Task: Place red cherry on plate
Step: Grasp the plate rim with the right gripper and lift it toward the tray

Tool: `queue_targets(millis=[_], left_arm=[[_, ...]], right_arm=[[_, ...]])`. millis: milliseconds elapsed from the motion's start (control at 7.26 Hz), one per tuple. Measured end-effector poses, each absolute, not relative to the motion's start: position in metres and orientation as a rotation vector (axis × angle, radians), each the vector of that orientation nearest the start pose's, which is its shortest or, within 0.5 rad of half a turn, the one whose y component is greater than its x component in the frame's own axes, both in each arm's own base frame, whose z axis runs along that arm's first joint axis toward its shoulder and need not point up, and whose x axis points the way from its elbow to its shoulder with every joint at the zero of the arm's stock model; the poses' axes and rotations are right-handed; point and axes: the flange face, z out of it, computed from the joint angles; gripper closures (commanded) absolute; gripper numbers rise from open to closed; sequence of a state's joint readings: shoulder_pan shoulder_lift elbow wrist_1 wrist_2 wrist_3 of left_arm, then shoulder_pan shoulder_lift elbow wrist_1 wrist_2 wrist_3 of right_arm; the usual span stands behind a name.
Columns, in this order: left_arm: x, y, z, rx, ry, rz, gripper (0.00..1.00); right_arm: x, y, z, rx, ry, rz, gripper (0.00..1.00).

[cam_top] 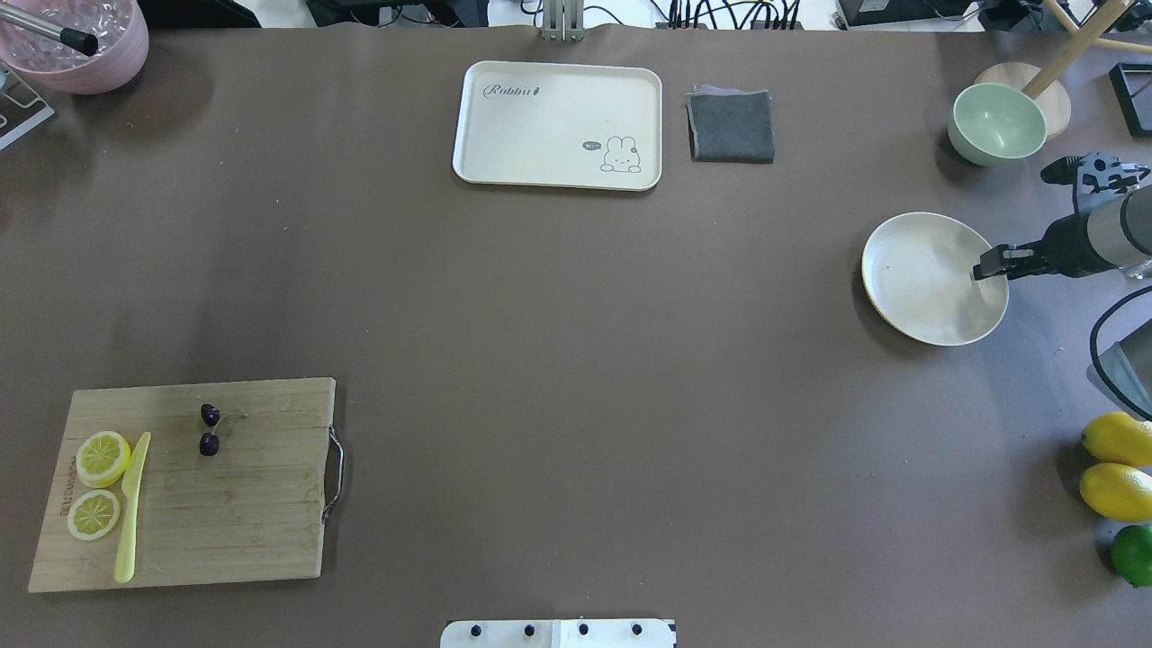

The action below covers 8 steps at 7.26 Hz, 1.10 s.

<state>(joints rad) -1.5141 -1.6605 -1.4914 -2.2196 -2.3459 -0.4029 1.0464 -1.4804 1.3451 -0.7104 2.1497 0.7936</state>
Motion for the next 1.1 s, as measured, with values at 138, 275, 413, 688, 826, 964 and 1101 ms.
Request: queue_targets(millis=[138, 275, 413, 688, 826, 964, 1101], left_arm=[[-0.032, -0.555, 0.577, 0.437, 0.868, -0.064, 0.01], [-0.032, -0.555, 0.578, 0.436, 0.868, -0.064, 0.01], [-0.032, -0.554, 0.578, 0.435, 0.869, -0.064, 0.01], [-0.032, -0.554, 0.579, 0.434, 0.869, -0.064, 0.01], [-0.033, -0.553, 0.579, 0.433, 0.869, -0.066, 0.01], [-0.033, -0.552, 0.58, 0.432, 0.87, -0.067, 0.01], [-0.033, -0.551, 0.581, 0.43, 0.87, -0.067, 0.01]], right_arm=[[-0.216, -0.523, 0.63, 0.223, -0.872, 0.033, 1.0], [-0.222, -0.528, 0.622, 0.227, -0.88, 0.026, 1.0], [-0.226, -0.533, 0.613, 0.229, -0.892, 0.021, 1.0], [-0.219, -0.55, 0.59, 0.229, -0.942, 0.02, 1.0], [-0.208, -0.561, 0.578, 0.227, -0.97, 0.028, 1.0], [-0.198, -0.571, 0.565, 0.23, -0.998, 0.034, 1.0], [-0.189, -0.58, 0.553, 0.234, -1.025, 0.037, 1.0]])
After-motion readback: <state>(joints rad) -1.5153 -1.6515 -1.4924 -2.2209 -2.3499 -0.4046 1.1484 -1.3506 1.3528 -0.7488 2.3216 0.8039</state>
